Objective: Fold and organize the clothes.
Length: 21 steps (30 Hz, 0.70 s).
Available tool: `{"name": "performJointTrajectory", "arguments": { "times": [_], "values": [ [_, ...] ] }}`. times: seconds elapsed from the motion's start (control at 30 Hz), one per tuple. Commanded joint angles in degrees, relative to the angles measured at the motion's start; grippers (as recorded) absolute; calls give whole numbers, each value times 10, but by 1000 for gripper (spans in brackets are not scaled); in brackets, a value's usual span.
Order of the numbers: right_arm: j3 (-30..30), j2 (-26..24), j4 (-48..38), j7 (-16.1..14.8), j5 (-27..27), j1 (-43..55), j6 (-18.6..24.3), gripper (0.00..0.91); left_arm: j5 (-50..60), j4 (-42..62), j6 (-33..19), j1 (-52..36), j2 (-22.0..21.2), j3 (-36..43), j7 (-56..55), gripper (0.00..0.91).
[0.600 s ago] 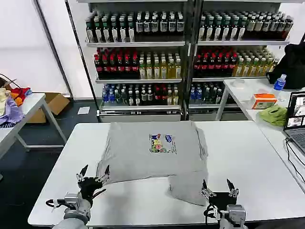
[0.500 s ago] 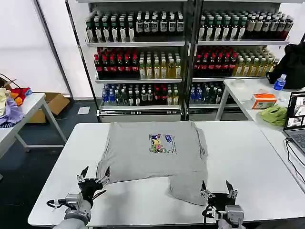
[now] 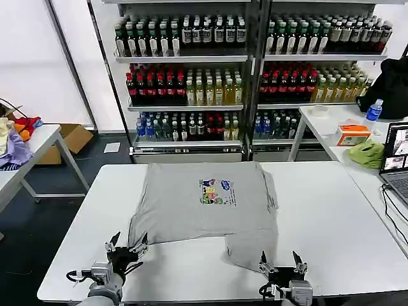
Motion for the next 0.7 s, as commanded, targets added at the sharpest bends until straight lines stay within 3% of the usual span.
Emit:
{"name": "performJointTrajectory", "arguments": {
  "times": [0.03,0.7],
  "values": [
    [-7,1,-3,1,-2,0,0,907,-4,14,2,-2,0,0,-1,907],
    [-13,18,-57,-4,-7,14,12,907,-16,25,2,-2,2,4,-4,907]
  ]
}}
